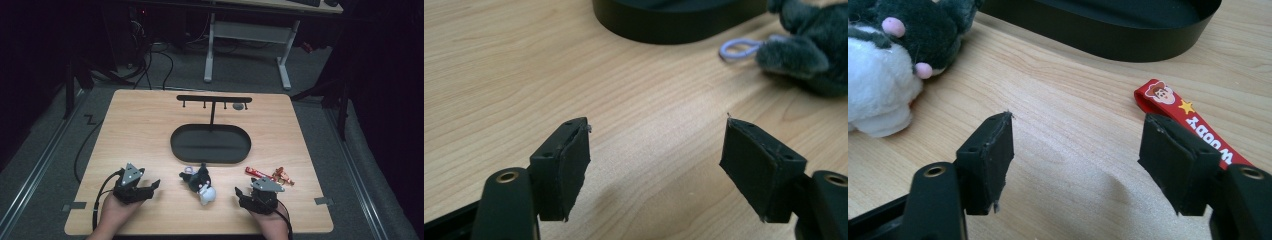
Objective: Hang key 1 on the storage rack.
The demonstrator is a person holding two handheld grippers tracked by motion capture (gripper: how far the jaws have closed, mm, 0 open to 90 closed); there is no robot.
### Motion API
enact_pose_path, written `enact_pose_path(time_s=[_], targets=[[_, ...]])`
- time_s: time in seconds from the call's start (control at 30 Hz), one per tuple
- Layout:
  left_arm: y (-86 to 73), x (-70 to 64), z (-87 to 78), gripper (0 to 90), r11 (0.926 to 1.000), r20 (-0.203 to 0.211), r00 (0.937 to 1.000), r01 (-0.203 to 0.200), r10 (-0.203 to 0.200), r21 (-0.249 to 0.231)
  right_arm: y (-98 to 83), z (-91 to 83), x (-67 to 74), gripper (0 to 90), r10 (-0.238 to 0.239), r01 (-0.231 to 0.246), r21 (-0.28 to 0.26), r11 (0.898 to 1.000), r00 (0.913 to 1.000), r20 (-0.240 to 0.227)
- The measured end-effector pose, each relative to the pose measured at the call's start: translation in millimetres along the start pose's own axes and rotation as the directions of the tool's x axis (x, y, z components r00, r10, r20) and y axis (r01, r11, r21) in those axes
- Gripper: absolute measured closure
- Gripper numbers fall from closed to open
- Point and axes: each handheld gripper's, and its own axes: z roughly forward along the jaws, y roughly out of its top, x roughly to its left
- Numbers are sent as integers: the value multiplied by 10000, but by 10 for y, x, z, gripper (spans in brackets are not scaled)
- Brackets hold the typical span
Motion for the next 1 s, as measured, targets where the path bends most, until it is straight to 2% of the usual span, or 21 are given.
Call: enact_pose_path(time_s=[0.17, 0.2, 0.3, 0.57, 0.97, 1.0], targets=[[13, -33, 5, 279, 10000, 63, 10000, -40, 41, -82, -29, 18, -17, 272, -257, 258, -63, 9996, 9997, 5], [17, -47, 15, 281, 9999, 42, 9999, -115, 115, -65, -39, 19, -49, 255, -81, 81, 14, 10000, 10000, -39], [17, -62, 31, 281, 9998, 63, 9998, -211, 211, -26, -35, -2, -83, 252, 67, -67, -57, 10000, 10000, -63], [6, -71, 10, 282, 9995, 99, 9994, -327, 326, 47, -43, 4, -122, 234, 296, -295, 36, 9996, 9993, -218], [29, -7, -54, 307, 9995, 178, 9996, -198, 202, -235, -33, 8, -133, 207, 423, -418, 173, 9990, 9987, -281], [94, 45, -53, 308, 9998, 309, 9995, 40, -34, -189, -38, -7, -145, 204, 506, -503, 105, 9987, 9983, -289]])
